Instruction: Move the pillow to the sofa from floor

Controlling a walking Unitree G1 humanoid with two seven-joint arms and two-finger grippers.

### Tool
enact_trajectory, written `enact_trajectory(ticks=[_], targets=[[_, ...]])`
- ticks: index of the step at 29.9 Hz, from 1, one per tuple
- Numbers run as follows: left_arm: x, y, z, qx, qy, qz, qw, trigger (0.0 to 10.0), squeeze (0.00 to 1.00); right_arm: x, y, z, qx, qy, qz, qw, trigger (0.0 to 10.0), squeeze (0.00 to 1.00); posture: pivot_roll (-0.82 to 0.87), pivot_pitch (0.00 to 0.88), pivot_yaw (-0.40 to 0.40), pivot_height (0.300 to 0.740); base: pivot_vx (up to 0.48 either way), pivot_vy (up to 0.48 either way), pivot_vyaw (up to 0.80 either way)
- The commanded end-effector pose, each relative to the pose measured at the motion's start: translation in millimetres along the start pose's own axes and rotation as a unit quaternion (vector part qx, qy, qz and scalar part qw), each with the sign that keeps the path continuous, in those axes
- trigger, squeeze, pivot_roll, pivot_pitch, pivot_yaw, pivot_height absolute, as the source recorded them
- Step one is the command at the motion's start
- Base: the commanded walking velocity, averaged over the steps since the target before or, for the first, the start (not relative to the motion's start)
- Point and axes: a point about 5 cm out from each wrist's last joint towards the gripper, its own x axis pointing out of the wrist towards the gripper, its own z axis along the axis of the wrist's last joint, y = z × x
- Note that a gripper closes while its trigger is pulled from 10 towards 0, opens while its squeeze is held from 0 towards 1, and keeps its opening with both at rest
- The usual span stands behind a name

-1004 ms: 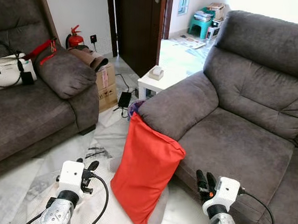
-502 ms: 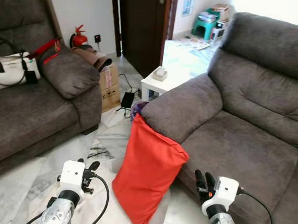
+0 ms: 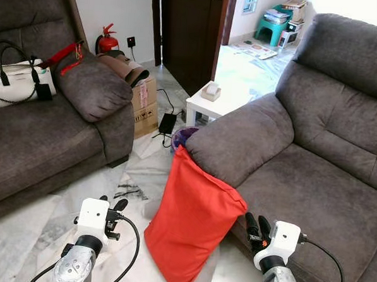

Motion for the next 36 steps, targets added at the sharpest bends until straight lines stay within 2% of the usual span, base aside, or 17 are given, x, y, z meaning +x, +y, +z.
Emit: enact_trajectory(ticks=[1, 13, 22, 36], targets=[[0.3, -1.8, -1, -0.007, 0.002, -0.003, 1.000, 10.0, 0.00, -1.0, -2.4, -1, 0.003, 0.004, -0.005, 1.000, 10.0, 0.00, 0.06, 0.083, 0.013, 0.688, 0.341, 0.000, 0.00], [9.1, 2.6, 7, 0.002, -0.008, -0.006, 1.000, 10.0, 0.00, 3.2, 4.0, -1, 0.012, 0.001, -0.004, 1.000, 10.0, 0.00, 0.11, 0.083, 0.034, 0.688, 0.342, 0.000, 0.00], [8.5, -7.1, 10, -0.004, -0.015, -0.022, 1.000, 10.0, 0.00, 10.9, 5.0, 6, 0.010, 0.000, 0.009, 1.000, 10.0, 0.00, 0.15, 0.074, -0.006, 0.688, 0.000, 0.000, 0.00], [10.5, -6.9, 12, 0.001, -0.018, -0.023, 1.000, 10.0, 0.00, 9.2, 3.1, 4, 0.008, 0.003, 0.009, 1.000, 10.0, 0.00, 0.14, 0.072, -0.016, 0.688, 0.000, 0.000, 0.00]])
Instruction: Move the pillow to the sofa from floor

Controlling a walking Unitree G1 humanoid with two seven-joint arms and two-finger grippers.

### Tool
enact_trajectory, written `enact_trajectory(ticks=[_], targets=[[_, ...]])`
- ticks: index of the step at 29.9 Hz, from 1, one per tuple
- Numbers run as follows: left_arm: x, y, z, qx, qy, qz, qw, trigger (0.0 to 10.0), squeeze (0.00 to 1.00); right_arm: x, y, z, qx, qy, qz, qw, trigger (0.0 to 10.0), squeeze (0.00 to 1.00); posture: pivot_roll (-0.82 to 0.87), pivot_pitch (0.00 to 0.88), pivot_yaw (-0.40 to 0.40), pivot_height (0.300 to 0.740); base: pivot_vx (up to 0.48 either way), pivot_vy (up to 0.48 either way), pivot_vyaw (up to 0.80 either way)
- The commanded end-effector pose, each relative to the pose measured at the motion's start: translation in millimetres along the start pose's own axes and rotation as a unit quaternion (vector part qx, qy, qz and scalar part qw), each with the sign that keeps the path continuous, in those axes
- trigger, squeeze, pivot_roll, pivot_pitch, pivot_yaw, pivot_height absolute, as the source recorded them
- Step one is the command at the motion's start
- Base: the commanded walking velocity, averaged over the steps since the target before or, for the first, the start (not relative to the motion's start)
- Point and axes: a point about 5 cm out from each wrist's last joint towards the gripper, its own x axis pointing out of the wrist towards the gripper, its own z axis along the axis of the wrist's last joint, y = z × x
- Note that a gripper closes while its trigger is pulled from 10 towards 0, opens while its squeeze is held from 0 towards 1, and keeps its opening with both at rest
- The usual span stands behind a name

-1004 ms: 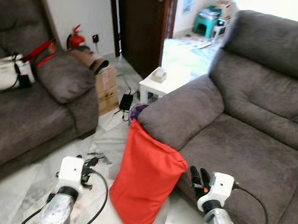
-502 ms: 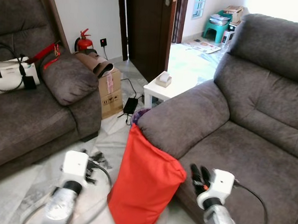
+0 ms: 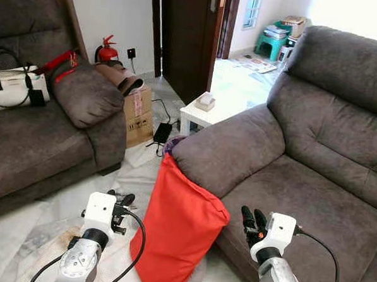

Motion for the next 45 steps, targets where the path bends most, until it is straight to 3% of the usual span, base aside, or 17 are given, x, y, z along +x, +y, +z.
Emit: enact_trajectory(ticks=[1, 11, 21, 45], targets=[[1.3, 0.8, 1.2, -0.002, -0.001, 0.002, 1.000, 10.0, 0.00, -0.3, -1.2, -0.7, -0.001, 0.002, 0.000, 1.000, 10.0, 0.00, 0.14, 0.072, -0.016, 0.688, 0.000, 0.000, 0.00], [1.4, -1.6, 3.6, -0.002, -0.005, 0.001, 1.000, 10.0, 0.00, -0.6, -1.2, 0.5, -0.011, -0.002, 0.005, 1.000, 10.0, 0.00, 0.14, 0.078, -0.014, 0.688, 0.000, 0.000, 0.00], [3.2, -2.1, 8.8, -0.004, -0.013, 0.006, 1.000, 10.0, 0.00, 0.1, -1.3, 1.0, -0.005, 0.001, 0.008, 1.000, 10.0, 0.00, 0.11, 0.119, -0.019, 0.688, 0.000, 0.000, 0.48], [2.1, -1.4, 4.3, 0.001, -0.002, -0.006, 1.000, 10.0, 0.00, -1.6, 2.1, -2.8, 0.003, -0.002, 0.000, 1.000, 10.0, 0.00, 0.08, 0.073, 0.015, 0.688, 0.032, 0.000, 0.00]])
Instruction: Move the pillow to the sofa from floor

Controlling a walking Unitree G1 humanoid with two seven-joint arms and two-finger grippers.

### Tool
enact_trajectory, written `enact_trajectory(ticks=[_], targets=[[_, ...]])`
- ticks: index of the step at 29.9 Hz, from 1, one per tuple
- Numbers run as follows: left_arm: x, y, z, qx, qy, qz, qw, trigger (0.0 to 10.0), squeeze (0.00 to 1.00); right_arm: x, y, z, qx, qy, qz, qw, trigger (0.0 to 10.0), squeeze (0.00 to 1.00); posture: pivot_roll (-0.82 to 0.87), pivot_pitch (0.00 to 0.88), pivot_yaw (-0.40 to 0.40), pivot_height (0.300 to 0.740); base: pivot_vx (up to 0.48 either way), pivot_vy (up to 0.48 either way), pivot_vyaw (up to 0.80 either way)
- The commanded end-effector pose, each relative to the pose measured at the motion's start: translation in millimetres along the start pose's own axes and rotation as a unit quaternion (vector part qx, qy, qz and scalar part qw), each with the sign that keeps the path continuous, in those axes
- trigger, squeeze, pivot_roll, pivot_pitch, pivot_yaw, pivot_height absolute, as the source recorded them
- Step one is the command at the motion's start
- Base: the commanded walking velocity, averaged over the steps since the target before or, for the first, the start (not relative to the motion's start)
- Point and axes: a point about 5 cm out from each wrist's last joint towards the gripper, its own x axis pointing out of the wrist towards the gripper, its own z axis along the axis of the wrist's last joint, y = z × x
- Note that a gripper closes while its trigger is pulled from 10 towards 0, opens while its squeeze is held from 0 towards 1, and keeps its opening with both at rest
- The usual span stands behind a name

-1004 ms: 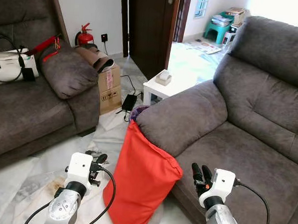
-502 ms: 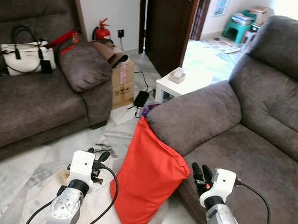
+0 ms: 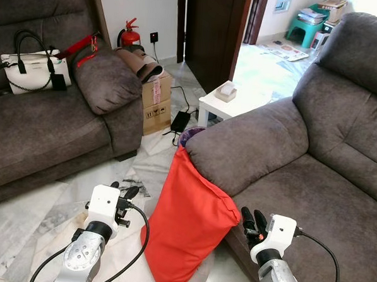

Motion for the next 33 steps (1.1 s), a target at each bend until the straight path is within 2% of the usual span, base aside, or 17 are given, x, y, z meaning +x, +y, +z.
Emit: enact_trajectory(ticks=[1, 17, 33], targets=[[-2.0, 3.0, -5.0, -0.002, 0.015, 0.002, 1.000, 10.0, 0.00, 0.8, 2.5, -0.7, 0.001, 0.000, 0.000, 1.000, 10.0, 0.00, 0.08, 0.073, 0.015, 0.688, 0.262, 0.000, 0.00], [-0.5, -1.5, -5.4, -0.002, 0.015, -0.007, 1.000, 10.0, 0.00, -0.4, 4.0, -2.9, 0.000, 0.003, 0.005, 1.000, 10.0, 0.00, 0.08, 0.050, 0.019, 0.688, 0.268, 0.000, 0.00], [-1.3, -1.5, -5.8, -0.004, 0.016, -0.008, 1.000, 10.0, 0.00, -1.1, 3.3, -3.2, 0.001, 0.004, 0.003, 1.000, 10.0, 0.00, 0.08, 0.084, 0.018, 0.688, 0.211, 0.000, 0.00]])
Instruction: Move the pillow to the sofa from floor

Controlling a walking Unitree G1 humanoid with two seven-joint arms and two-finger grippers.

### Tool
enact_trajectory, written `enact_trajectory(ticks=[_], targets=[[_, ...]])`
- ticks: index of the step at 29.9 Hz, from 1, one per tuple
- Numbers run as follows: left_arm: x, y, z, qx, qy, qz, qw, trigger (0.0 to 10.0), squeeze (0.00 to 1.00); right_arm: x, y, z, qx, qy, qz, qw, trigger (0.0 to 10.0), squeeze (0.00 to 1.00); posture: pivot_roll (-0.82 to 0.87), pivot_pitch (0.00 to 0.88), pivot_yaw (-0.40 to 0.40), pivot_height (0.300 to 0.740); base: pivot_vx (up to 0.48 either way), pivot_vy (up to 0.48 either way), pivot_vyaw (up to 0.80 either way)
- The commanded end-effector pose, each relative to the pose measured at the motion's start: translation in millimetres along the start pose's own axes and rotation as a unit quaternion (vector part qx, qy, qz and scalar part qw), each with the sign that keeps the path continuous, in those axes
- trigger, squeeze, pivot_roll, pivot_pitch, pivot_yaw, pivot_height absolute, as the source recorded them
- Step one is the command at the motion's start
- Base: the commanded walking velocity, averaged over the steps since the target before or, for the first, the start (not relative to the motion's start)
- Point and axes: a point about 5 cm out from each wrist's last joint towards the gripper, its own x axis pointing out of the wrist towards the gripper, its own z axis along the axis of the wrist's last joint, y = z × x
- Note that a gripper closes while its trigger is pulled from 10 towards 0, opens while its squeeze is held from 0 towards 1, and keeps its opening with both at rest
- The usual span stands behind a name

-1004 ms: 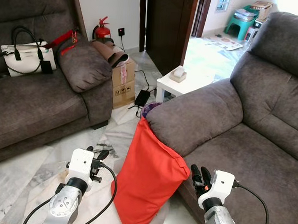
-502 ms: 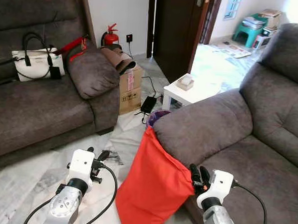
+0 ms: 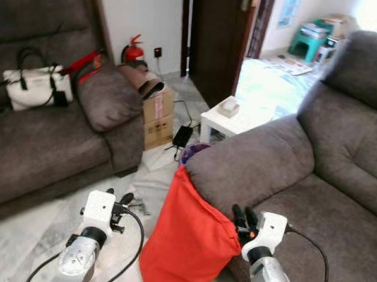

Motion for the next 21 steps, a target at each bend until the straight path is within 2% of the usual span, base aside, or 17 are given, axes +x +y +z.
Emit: enact_trajectory(ticks=[1, 8, 16, 21], targets=[[-3.6, 4.1, -3.6, -0.002, 0.010, 0.002, 1.000, 10.0, 0.00, 0.0, 1.1, -0.6, 0.003, 0.001, -0.001, 1.000, 10.0, 0.00, 0.08, 0.084, 0.018, 0.688, 0.000, 0.000, 0.00], [-3.3, 4.2, -2.5, -0.001, 0.008, 0.000, 1.000, 10.0, 0.00, 0.0, 0.6, -0.1, 0.003, -0.001, -0.003, 1.000, 10.0, 0.00, 0.08, 0.087, 0.019, 0.688, 0.000, 0.000, 0.00], [-3.8, 2.7, 2.7, 0.003, -0.005, 0.001, 1.000, 10.0, 0.00, 1.0, 3.3, 8.0, 0.004, -0.027, 0.004, 1.000, 10.0, 0.00, 0.07, 0.084, 0.020, 0.688, 0.000, 0.000, 0.00], [-4.2, 2.6, 2.4, 0.002, -0.005, 0.003, 1.000, 10.0, 0.00, 0.2, 1.3, 5.8, -0.001, -0.017, -0.001, 1.000, 10.0, 0.00, 0.07, 0.085, 0.021, 0.688, 0.000, 0.000, 0.00]])
